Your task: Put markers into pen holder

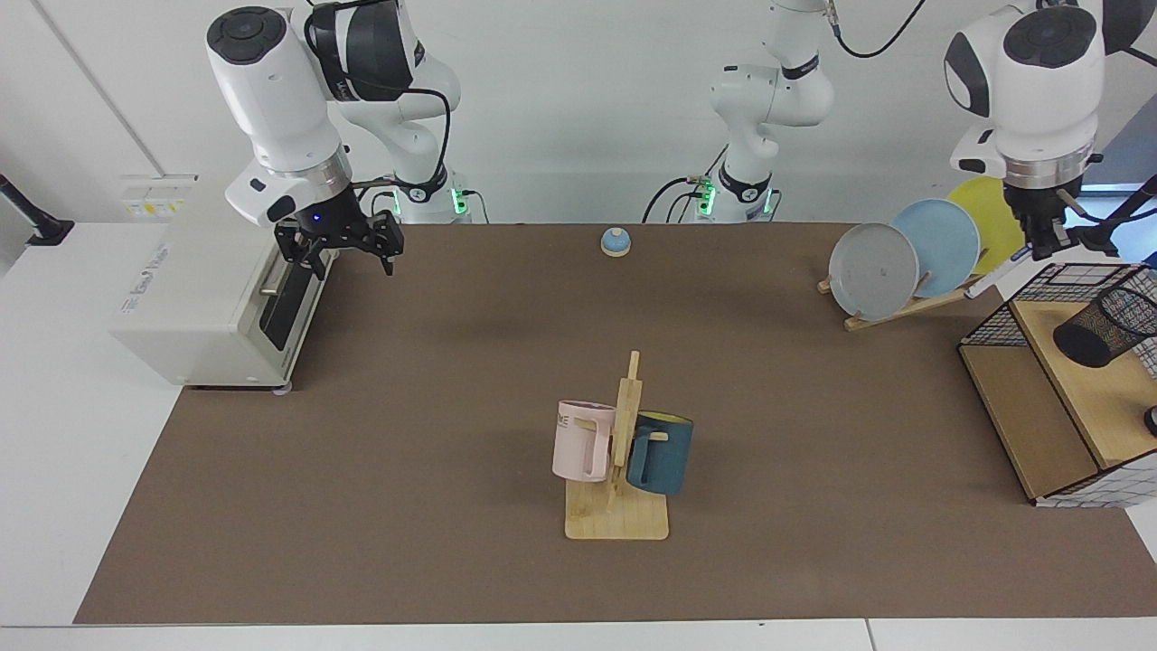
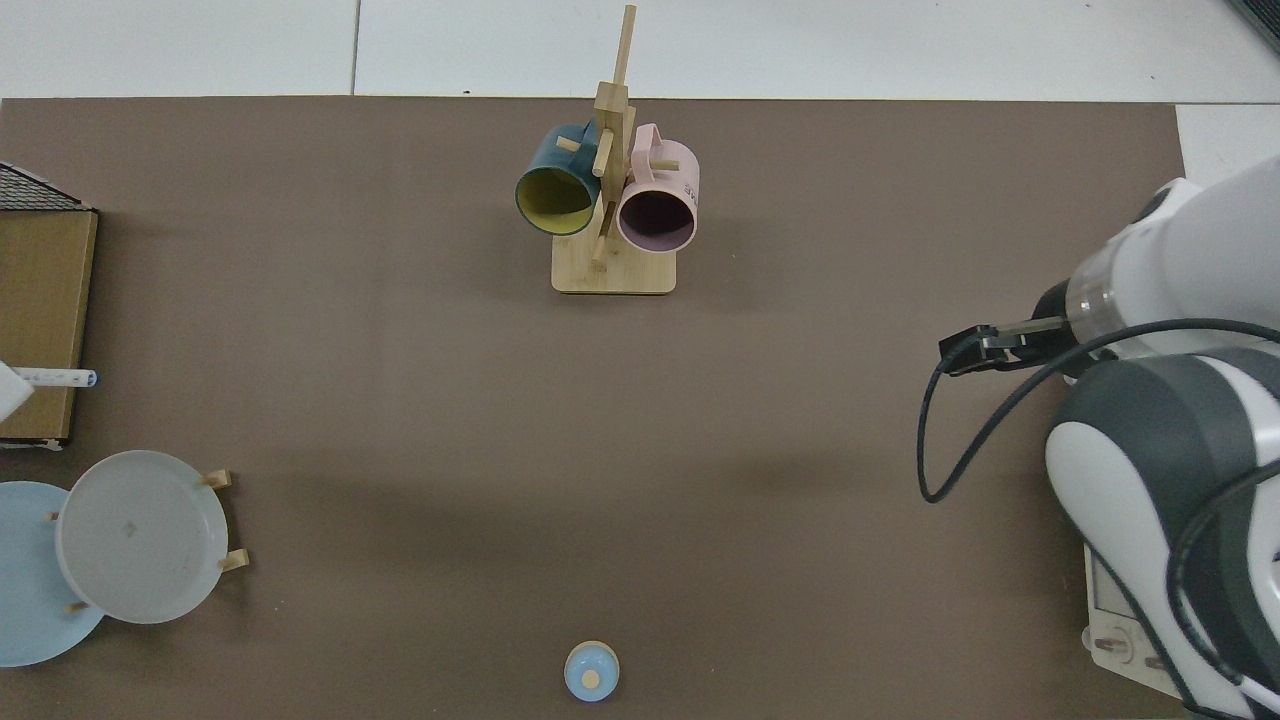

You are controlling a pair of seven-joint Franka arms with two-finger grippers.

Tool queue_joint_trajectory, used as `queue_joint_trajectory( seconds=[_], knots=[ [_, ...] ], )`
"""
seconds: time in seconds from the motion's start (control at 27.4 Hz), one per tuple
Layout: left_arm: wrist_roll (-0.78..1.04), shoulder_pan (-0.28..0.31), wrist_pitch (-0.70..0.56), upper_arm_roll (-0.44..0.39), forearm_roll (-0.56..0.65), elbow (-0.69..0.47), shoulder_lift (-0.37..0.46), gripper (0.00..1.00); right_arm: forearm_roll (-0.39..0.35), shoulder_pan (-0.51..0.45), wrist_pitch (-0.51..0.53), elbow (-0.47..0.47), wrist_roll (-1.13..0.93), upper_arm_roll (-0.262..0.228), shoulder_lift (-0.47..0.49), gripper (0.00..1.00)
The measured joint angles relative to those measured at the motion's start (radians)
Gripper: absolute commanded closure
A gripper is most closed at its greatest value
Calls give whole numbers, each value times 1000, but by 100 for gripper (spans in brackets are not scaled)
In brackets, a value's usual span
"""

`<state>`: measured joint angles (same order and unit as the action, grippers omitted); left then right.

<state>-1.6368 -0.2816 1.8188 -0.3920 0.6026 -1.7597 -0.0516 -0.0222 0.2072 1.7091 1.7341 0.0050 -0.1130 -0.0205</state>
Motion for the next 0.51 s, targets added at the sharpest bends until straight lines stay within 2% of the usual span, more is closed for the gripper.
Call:
queue_joint_trajectory(
  seconds=[0.22, 0.51],
  knots=[
    [-38, 1, 50, -36, 70, 7, 3, 100, 0, 0, 0, -3, 24, 6, -8, 0],
    [-39, 1, 96, -82, 148, 72, 44, 100, 0, -7, 0, -4, 56, 6, -11, 0]
  ],
)
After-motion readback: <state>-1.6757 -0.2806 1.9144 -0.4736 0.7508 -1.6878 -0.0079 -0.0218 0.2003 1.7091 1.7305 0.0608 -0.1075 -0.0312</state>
